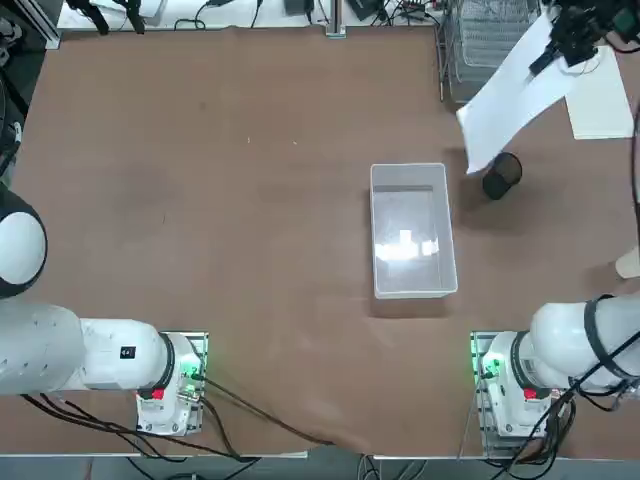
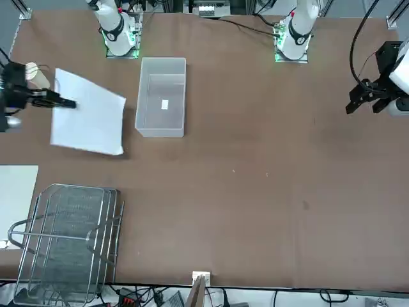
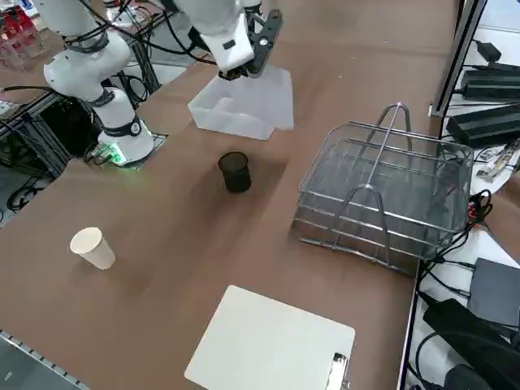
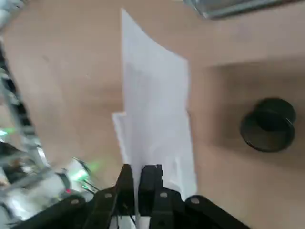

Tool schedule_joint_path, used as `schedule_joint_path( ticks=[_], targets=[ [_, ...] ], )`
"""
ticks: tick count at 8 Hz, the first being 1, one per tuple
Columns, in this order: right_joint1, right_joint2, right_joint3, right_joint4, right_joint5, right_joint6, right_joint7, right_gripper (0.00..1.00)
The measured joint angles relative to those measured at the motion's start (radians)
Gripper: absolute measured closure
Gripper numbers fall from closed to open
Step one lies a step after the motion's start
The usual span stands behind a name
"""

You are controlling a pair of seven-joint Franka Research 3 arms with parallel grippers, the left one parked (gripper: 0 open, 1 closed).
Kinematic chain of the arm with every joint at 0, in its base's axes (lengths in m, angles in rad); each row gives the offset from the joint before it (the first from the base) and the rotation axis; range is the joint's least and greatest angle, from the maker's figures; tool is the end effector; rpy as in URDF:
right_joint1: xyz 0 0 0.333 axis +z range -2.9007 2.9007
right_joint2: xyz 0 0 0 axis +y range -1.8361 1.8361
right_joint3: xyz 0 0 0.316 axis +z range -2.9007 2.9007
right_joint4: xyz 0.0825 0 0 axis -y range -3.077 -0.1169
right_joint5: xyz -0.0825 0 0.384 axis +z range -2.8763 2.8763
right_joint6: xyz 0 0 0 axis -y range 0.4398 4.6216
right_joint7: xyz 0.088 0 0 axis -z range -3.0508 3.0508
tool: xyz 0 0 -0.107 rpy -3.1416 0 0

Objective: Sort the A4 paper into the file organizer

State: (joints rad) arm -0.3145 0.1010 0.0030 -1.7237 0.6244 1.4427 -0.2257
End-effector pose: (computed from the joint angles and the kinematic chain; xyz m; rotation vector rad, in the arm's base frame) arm 0.5480 -0.1044 0.5118 -2.4232 0.1542 0.2411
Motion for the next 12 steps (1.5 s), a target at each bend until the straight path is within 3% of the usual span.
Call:
schedule_joint_path(
  ticks=[4,8,10,12],
  targets=[
    [-0.069,0.039,-0.001,0.059,0.226,0.061,-0.032,0.99],
    [-0.086,0.074,0.012,0.123,0.297,0.142,-0.066,0.99],
    [-0.076,0.134,0.021,0.187,0.3,0.189,-0.066,0.99],
    [-0.073,0.24,0.022,0.26,0.369,0.212,-0.102,0.99]
  ],
)
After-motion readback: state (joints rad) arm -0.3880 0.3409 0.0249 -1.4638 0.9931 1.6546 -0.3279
